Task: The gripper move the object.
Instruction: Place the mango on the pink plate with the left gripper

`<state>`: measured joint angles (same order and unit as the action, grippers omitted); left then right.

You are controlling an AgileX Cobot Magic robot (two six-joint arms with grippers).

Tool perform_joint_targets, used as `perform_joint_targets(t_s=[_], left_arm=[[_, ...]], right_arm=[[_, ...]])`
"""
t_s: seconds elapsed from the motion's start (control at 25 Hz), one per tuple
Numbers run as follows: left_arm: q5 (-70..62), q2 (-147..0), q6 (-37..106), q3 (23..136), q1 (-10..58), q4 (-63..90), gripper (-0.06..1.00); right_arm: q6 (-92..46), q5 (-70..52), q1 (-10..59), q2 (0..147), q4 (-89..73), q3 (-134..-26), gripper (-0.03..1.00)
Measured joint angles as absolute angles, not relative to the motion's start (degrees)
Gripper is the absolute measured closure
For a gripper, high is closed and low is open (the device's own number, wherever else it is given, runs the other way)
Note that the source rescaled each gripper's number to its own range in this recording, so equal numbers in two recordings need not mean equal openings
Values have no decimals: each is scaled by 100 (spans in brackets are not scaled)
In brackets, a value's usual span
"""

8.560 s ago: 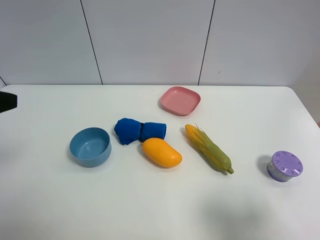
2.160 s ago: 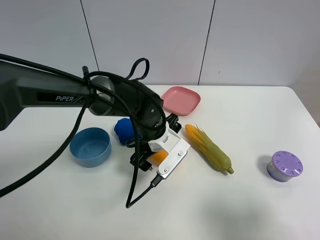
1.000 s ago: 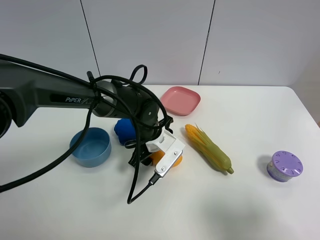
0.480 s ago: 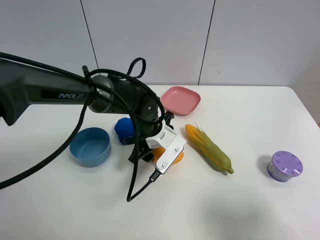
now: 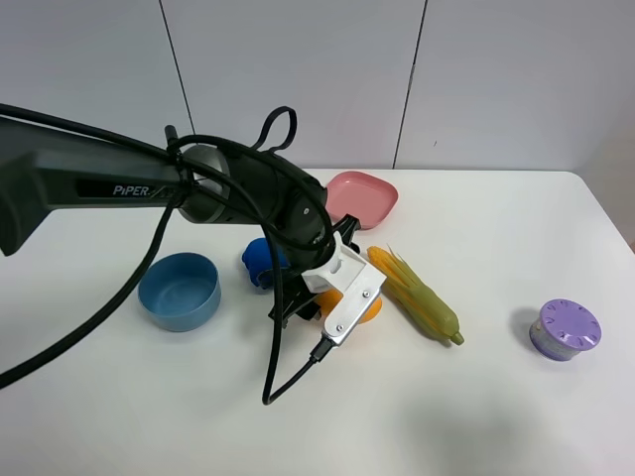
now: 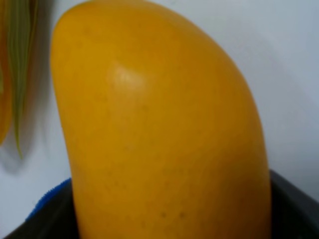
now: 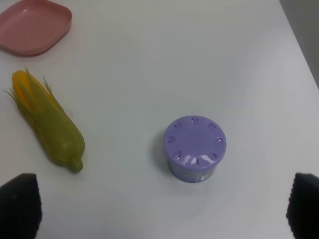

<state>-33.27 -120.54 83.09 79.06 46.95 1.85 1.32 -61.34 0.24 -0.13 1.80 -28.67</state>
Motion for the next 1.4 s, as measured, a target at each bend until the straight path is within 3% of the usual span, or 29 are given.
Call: perform_joint_targets(t_s=[0.4, 0.92, 1.2, 1.4], left_arm=[[-3421, -12054, 8088, 7906, 4695, 1030, 93], [-2611, -11981, 4090, 8103, 4526, 4049, 93], [-2266, -11950, 2310, 8129, 4512, 4283, 93], [-2109, -11794, 1973, 8129, 4512, 4268, 93]], right_arm=[[132, -6134, 24, -13, 180, -2867, -3], [132, -6134, 24, -13, 180, -2867, -3], [132, -6134, 24, -13, 180, -2867, -3], [132, -6134, 24, -13, 180, -2867, -3]])
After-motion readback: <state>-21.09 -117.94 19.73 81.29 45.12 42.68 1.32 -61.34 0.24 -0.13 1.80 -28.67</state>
